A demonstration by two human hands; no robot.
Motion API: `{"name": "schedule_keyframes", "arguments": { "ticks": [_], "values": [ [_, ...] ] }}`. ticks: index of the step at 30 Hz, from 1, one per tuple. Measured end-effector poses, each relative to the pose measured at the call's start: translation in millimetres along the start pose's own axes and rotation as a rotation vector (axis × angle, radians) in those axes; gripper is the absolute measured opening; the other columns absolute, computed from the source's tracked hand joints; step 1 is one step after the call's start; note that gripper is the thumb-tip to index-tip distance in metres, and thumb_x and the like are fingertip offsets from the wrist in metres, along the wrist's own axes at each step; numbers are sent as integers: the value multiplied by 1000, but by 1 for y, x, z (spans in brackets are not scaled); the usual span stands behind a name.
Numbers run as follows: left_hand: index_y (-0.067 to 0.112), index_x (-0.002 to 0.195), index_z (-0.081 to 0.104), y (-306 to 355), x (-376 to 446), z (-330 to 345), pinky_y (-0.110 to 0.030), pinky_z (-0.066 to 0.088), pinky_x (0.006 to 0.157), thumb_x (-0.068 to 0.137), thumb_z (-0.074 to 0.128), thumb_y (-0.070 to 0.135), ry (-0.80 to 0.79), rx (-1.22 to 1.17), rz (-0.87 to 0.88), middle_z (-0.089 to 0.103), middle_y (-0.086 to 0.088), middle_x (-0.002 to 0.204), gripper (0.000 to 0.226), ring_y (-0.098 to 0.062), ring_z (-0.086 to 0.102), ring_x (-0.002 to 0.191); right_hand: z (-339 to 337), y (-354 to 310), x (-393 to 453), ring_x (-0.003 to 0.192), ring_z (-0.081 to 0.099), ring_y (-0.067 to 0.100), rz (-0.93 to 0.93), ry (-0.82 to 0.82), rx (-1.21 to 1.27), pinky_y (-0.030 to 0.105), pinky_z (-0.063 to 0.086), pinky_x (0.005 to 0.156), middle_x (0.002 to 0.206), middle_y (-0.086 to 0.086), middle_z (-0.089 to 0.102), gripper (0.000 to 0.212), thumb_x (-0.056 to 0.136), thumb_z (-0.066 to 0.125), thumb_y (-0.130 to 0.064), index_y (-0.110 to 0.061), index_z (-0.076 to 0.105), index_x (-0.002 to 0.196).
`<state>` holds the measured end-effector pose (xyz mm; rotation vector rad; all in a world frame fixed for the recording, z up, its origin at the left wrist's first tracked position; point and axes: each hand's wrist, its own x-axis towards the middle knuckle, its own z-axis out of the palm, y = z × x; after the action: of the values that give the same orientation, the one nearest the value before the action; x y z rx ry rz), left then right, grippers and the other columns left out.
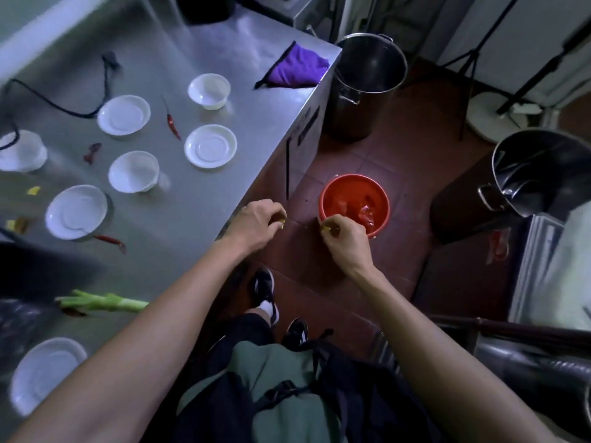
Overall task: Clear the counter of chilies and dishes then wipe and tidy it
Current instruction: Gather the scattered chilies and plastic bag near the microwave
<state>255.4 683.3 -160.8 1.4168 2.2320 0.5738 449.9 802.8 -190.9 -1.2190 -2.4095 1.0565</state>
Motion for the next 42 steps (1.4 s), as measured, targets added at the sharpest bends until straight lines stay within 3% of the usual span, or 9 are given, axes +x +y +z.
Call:
{"name": "schedule_keyframes", "arguments": {
  "ticks": [10,20,31,38,42],
  "values": [
    [19,102,70,17,117,41,-39,51,90,87,70,19,-174,-28,100,68,-1,101,16,-24,64,98,-33,47,62,92,68,18,171,49,-53,42,56,83,100,-1,73,14,88,67,-15,-18,73,100],
    [22,101,69,6,232,66,-38,52,89,87,70,21,-325,-86,97,67,1,101,15,-23,63,97,-26,68,160,93,68,20,308,-43,-92,42,56,84,102,1,73,16,87,68,-15,-16,72,102],
    [24,95,69,18,305,105,-31,49,84,86,71,21,-428,-61,41,62,8,92,10,-18,62,93,-36,116,218,94,66,16,459,-70,-11,39,54,87,102,-2,72,16,89,66,-20,-18,72,104],
    [33,88,68,32,332,151,-29,49,82,83,74,24,-406,-143,-138,62,16,86,12,-11,61,87,-39,176,237,87,64,14,513,-123,47,38,54,85,97,-2,70,14,87,66,-14,-17,71,99],
    [29,89,70,33,349,186,-32,52,82,83,75,21,-419,-156,-183,62,16,81,12,-10,61,82,-32,212,244,83,62,16,501,-159,50,37,52,81,93,-1,68,12,86,66,-12,-17,70,96]
  ]
}}
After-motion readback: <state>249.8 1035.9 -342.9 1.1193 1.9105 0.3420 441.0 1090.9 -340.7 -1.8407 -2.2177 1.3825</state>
